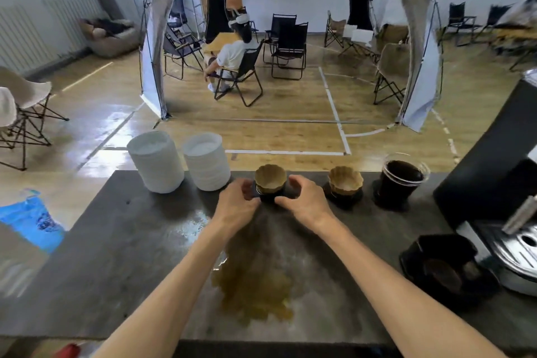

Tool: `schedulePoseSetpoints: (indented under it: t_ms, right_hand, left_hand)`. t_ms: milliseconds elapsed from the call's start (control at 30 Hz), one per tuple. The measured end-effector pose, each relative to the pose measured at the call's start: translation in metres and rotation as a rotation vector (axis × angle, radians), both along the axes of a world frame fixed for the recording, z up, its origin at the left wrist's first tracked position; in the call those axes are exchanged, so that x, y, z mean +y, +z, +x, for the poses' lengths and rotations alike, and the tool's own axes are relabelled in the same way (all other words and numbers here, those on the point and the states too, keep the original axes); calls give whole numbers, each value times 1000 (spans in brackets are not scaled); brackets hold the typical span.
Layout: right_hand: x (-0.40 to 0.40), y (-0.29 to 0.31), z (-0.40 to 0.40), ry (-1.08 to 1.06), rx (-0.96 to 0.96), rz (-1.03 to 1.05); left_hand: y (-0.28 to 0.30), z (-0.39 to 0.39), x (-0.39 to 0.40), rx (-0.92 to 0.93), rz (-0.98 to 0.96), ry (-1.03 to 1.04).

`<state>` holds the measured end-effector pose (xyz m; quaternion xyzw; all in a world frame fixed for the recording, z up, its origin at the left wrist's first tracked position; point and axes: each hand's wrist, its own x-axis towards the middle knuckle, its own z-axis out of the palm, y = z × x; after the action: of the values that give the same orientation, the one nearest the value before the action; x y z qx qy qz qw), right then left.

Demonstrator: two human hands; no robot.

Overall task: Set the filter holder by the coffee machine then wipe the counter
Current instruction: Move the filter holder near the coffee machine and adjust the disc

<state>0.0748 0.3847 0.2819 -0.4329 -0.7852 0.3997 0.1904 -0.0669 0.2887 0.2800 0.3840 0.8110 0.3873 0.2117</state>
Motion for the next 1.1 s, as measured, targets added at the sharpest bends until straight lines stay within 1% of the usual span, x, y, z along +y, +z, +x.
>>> schedulePoseSetpoints:
  t_ms: [200, 367, 500, 633, 767, 1000, 1100]
  right_hand:
    - [4, -8, -16, -29, 93, 6]
    - [-3, -11, -7, -65, 155, 46]
    - [-6, -12, 26, -109, 153, 59]
    - [-9, -14, 61, -148, 109, 52]
    - [-11, -17, 76, -173, 57, 30]
    - [-21, -17, 76, -197, 37, 4]
    - [-33, -12, 72, -232, 54, 145]
  left_hand:
    - [-6, -12, 10, -17, 23, -78]
    - [-5, -7, 6, 42, 68, -126]
    - [-4, 10, 6, 39, 88, -214]
    - [-8, 33, 11, 16, 80, -301]
    - [-12, 48, 12, 21, 62, -359]
    - [-13, 46, 8, 19, 22, -351]
    - [-14, 35, 2, 42, 27, -255]
